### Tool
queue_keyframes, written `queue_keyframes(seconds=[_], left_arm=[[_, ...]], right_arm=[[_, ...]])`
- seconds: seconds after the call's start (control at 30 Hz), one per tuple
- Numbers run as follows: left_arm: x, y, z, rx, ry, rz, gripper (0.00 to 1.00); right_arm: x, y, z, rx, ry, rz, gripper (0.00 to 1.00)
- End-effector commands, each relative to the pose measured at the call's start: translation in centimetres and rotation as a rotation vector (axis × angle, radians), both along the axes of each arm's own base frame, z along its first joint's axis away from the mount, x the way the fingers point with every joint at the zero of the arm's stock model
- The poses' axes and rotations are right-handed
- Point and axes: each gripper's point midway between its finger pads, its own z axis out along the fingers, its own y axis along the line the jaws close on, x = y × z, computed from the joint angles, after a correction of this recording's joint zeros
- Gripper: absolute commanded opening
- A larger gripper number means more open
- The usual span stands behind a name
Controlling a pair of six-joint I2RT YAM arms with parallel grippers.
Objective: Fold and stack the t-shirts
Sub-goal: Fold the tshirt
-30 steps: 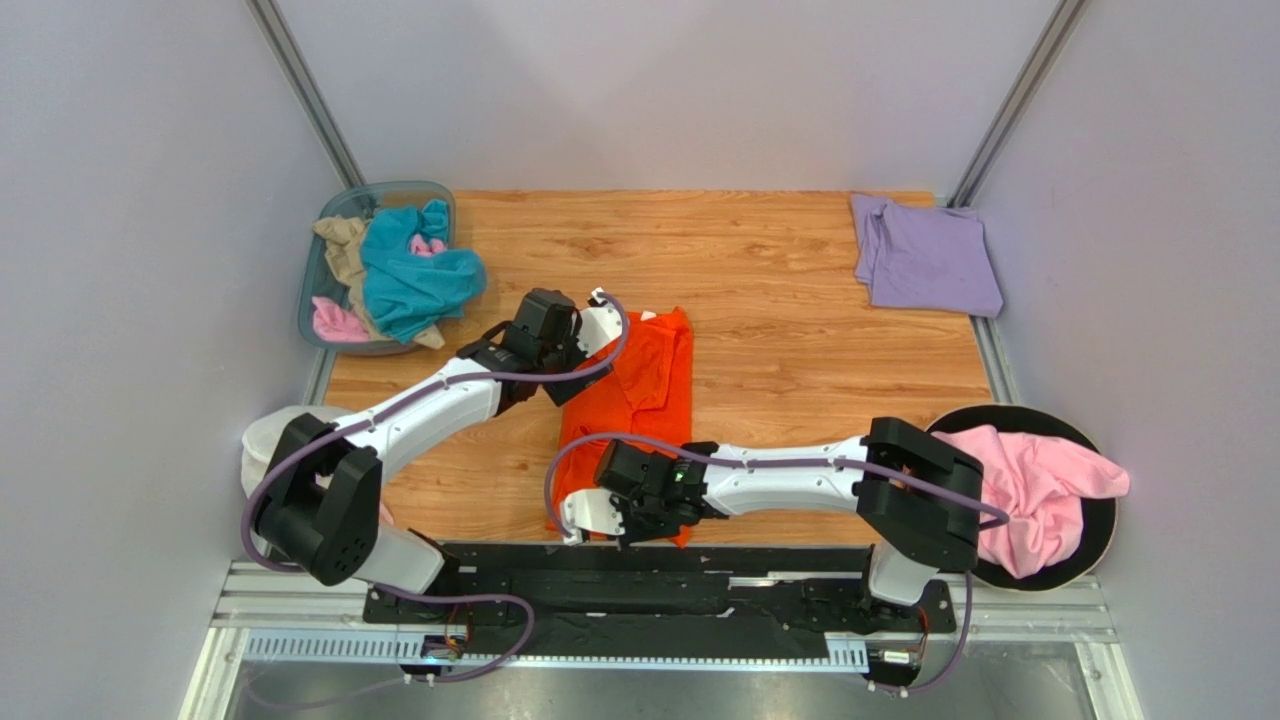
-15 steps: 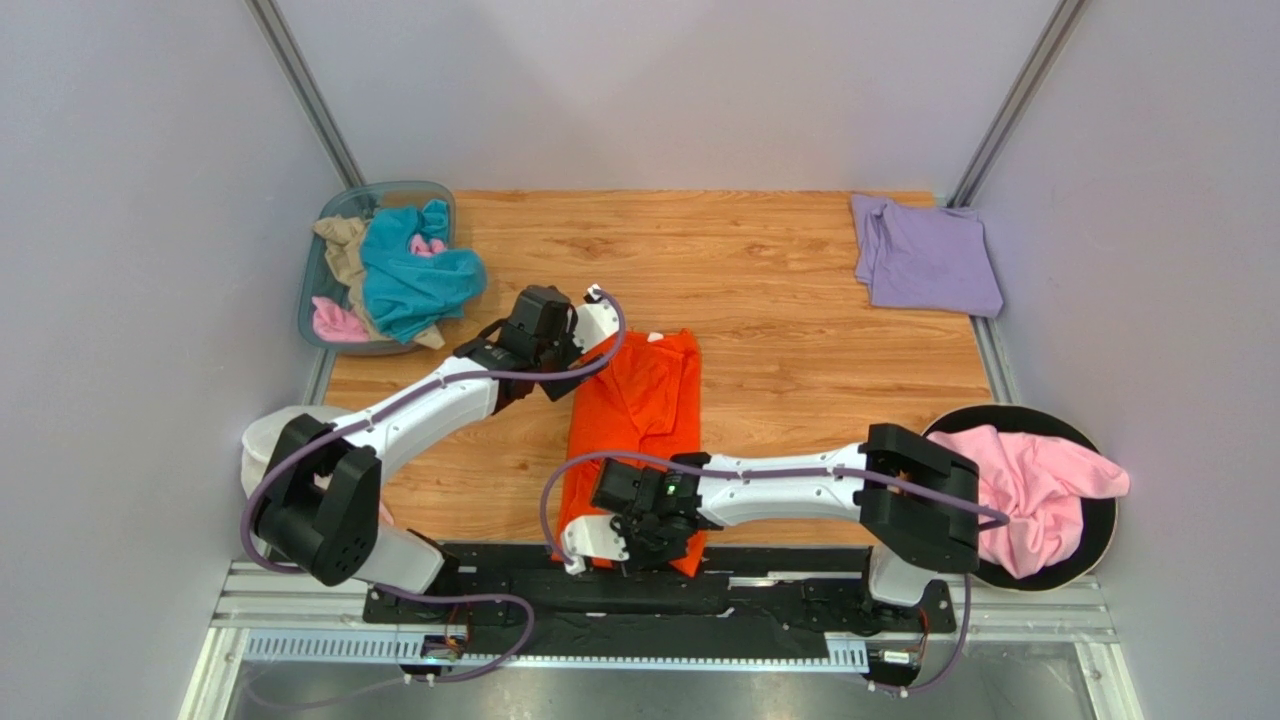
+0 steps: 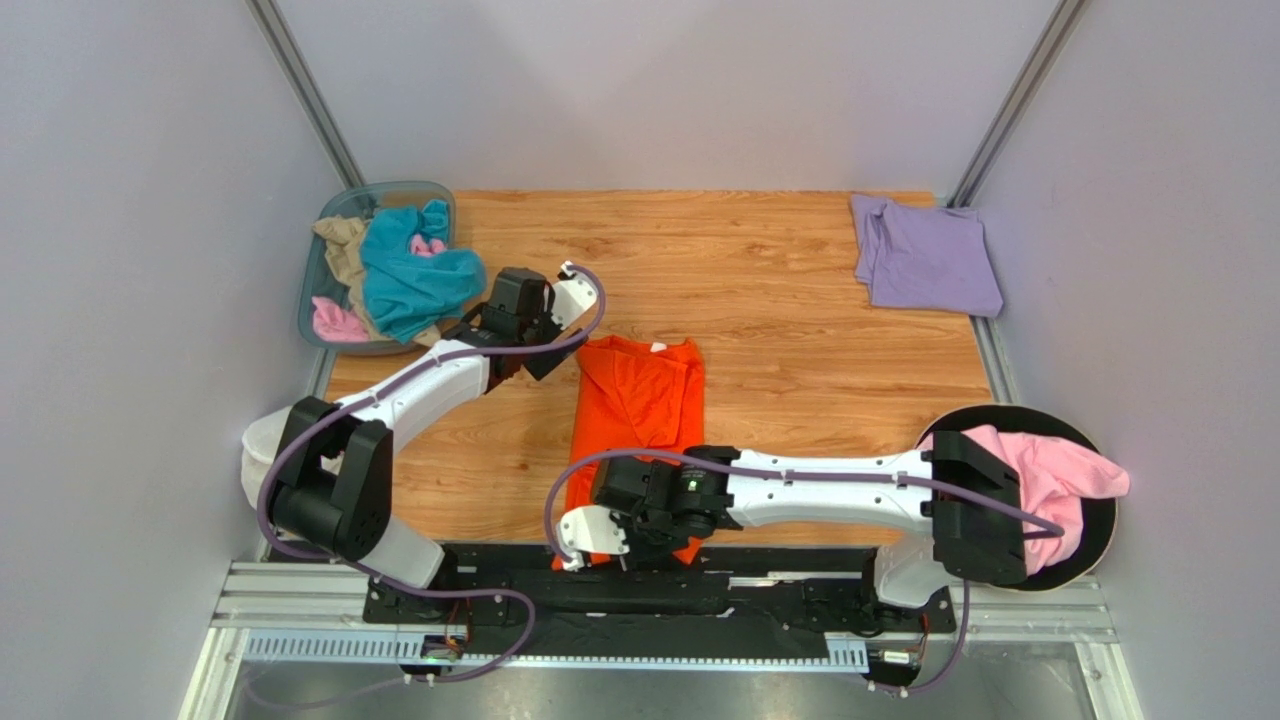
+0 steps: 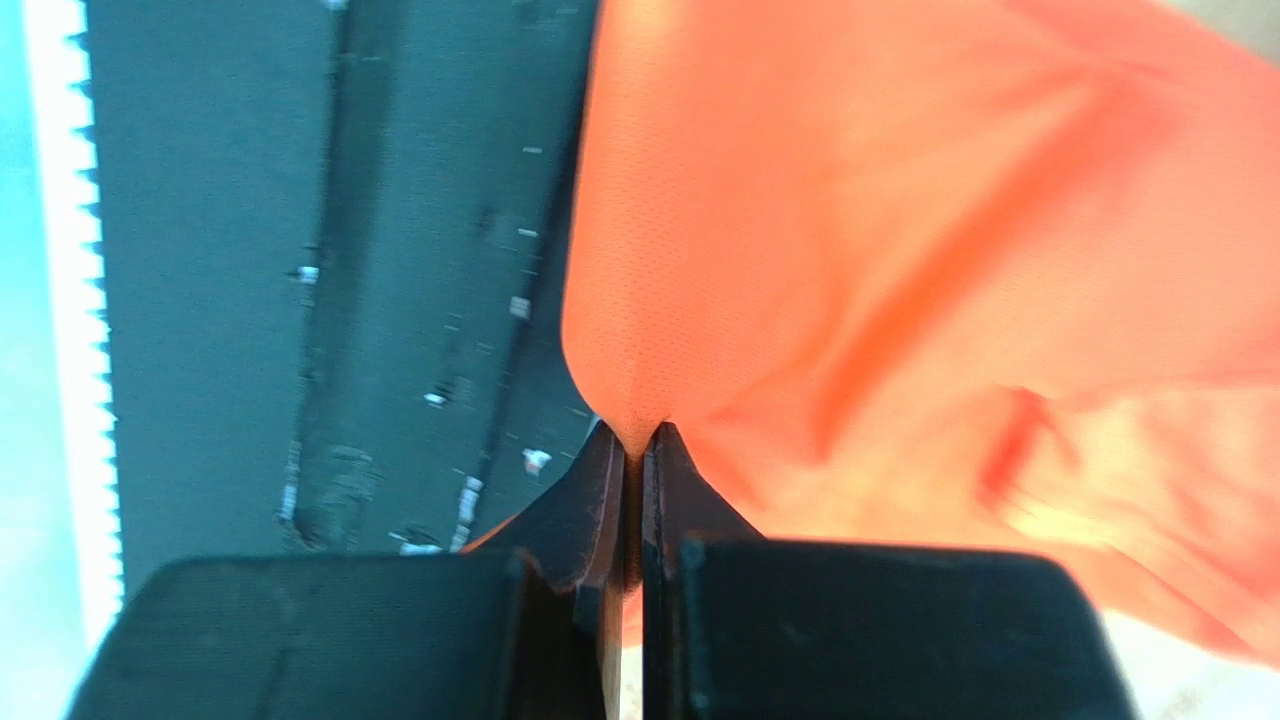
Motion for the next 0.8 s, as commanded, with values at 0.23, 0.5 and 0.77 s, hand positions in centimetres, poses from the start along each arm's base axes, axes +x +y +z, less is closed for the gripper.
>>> queue_keyframes(seconds=[0.23, 0.5, 0.77], left_arm=[[1.5, 0.0, 1.4, -0.051, -0.06, -0.004, 0.99], [1.8, 0.4, 1.5, -0.064, -0.061, 0.01, 0.99], [2.4, 1.0, 1.3, -0.073, -0.058, 0.022, 0.99]], right_arm=[[7.4, 0.2, 6.0, 0.077, -0.225, -0.119, 0.0], [11.7, 0.5, 7.8, 0.091, -0.269, -0.169, 0.0], [15.3, 1.1, 8.9, 0.105, -0.292, -0.199, 0.0]])
